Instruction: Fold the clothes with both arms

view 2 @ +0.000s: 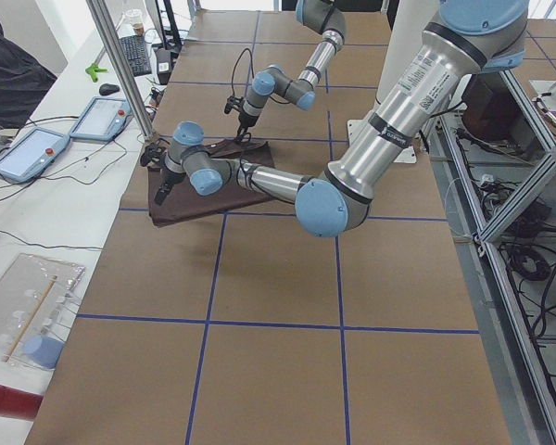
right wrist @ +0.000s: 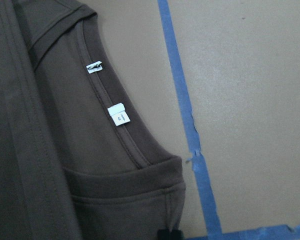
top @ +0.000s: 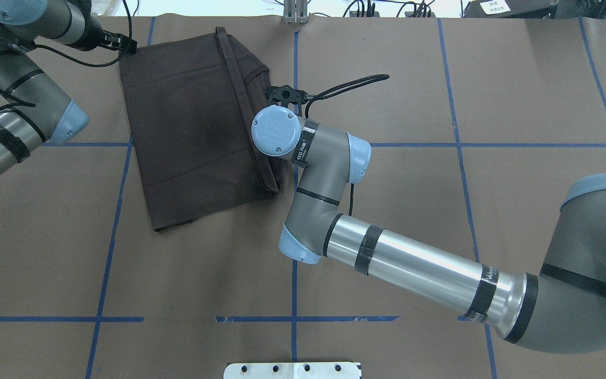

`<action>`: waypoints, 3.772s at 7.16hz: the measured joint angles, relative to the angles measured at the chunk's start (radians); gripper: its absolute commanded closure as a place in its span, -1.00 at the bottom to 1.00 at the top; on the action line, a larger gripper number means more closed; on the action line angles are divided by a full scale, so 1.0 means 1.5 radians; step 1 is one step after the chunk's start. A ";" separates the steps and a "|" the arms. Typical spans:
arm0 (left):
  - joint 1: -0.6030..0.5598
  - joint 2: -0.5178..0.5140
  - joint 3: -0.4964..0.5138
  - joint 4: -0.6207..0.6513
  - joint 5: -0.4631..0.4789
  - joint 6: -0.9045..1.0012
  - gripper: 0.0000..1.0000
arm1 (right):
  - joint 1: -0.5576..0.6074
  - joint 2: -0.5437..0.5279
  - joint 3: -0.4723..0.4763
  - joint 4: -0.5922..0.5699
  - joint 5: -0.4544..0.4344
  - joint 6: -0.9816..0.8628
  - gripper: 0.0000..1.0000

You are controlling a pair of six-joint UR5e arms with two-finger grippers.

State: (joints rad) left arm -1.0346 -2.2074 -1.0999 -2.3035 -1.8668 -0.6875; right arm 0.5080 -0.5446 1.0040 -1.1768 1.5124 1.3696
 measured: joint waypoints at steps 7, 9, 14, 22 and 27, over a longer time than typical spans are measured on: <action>0.009 -0.003 -0.002 -0.004 0.000 -0.009 -1.00 | -0.082 -0.264 0.417 -0.137 -0.057 0.009 1.00; 0.012 -0.003 -0.010 -0.004 0.000 -0.013 -1.00 | -0.166 -0.414 0.576 -0.153 -0.122 0.034 1.00; 0.019 -0.003 -0.021 -0.004 -0.001 -0.015 -1.00 | -0.226 -0.503 0.631 -0.154 -0.163 0.065 -1.00; 0.025 -0.002 -0.021 -0.004 -0.001 -0.015 -1.00 | -0.308 -0.405 0.660 -0.305 -0.199 0.015 -0.17; 0.028 -0.001 -0.021 -0.004 -0.001 -0.018 -1.00 | -0.345 -0.412 0.657 -0.340 -0.210 0.014 0.87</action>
State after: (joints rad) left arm -0.9928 -2.2093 -1.1321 -2.3102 -1.8684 -0.7141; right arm -0.0089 -1.1621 1.9897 -1.6868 1.1972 1.3913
